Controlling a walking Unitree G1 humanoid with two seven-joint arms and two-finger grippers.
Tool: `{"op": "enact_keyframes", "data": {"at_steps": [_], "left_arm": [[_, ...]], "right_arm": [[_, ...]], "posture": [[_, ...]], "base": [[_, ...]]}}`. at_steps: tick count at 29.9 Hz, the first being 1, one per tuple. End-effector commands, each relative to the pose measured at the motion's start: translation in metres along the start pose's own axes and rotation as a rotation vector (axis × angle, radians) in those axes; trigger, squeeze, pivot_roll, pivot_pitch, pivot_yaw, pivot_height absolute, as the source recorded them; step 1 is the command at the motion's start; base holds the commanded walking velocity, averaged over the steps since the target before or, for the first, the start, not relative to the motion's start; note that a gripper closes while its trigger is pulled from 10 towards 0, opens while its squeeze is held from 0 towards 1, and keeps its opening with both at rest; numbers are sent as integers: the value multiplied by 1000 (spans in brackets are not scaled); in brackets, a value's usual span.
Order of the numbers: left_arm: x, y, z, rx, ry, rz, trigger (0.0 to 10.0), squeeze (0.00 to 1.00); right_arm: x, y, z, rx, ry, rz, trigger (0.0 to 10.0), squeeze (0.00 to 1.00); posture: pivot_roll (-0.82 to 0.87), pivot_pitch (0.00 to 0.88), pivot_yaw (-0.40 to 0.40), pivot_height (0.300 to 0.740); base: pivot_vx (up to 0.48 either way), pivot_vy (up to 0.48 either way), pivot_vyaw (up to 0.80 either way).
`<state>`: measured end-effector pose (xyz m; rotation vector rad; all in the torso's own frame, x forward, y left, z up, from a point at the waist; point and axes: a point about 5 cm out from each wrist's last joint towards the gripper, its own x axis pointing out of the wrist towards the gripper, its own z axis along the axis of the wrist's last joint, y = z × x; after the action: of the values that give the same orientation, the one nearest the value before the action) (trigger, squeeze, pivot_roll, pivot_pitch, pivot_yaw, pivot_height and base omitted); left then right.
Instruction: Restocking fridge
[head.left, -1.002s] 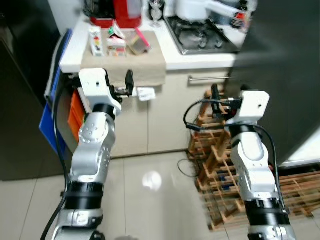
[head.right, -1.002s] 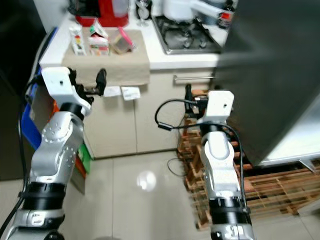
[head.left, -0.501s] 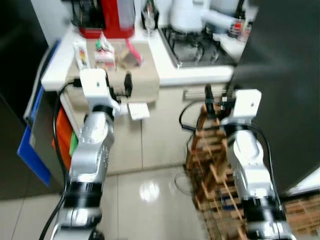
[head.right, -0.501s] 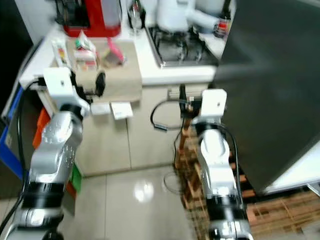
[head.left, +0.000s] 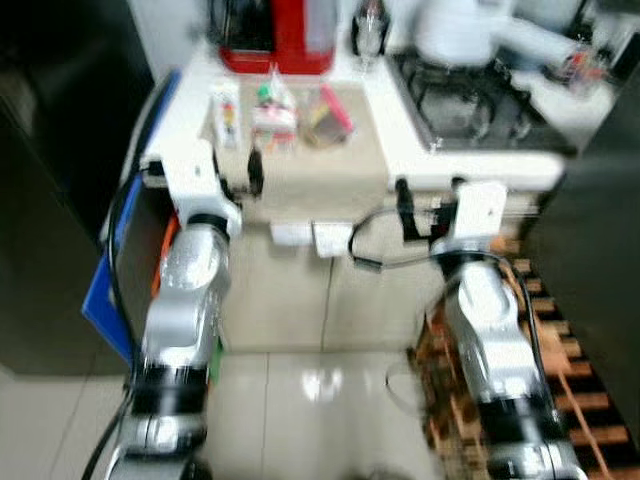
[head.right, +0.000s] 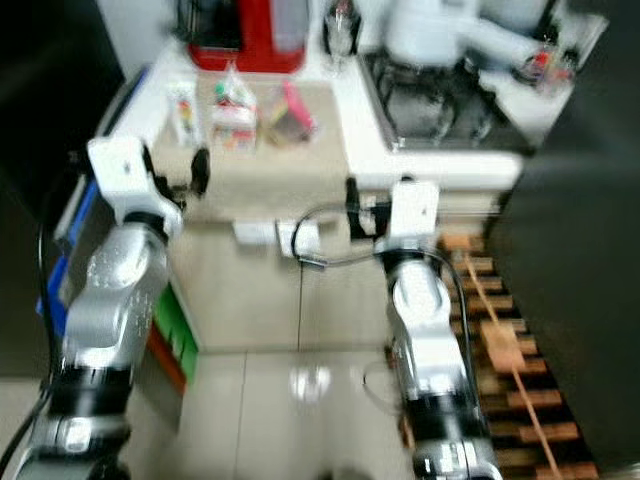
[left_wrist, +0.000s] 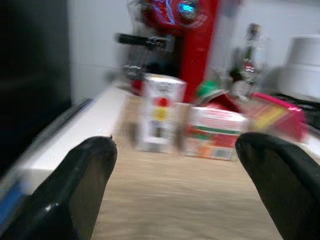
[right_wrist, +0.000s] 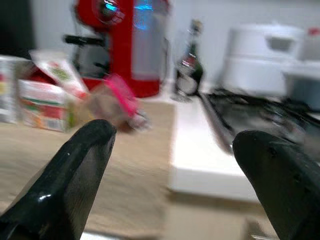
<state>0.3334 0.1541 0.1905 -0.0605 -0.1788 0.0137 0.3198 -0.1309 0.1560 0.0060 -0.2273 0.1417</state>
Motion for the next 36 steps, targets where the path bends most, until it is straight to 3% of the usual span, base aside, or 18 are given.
{"op": "enact_keyframes", "data": {"at_steps": [1,6,11,26,29,36], "left_arm": [[2,0,3,-19,-5,-1,10000,0],[2,-1,6,-72,-22,-5,10000,0],[2,-3,10,-57,-47,-21,10000,0],[2,-18,12,-64,-47,-125,10000,0],[3,-16,18,-73,-69,-124,10000,0],[10,-6,62,-100,-230,-65,10000,0]], "right_arm": [[1,4,3,10,-12,12,10000,0],[0,3,10,3,-54,-5,10000,0],[1,-1,22,-18,-114,-18,10000,0],[0,-4,20,-18,-101,-44,10000,0],[0,-4,20,-19,-102,-47,10000,0],[-3,-5,23,-26,-108,-42,10000,0]], "posture": [[-60,0,-11,736],[-60,0,-11,736],[-71,0,-6,736],[-73,0,-7,736],[-73,0,-7,736],[-76,0,-10,736]], "base": [[0,0,0],[342,0,0],[439,0,0],[469,0,0],[480,0,0],[206,0,0]]}}
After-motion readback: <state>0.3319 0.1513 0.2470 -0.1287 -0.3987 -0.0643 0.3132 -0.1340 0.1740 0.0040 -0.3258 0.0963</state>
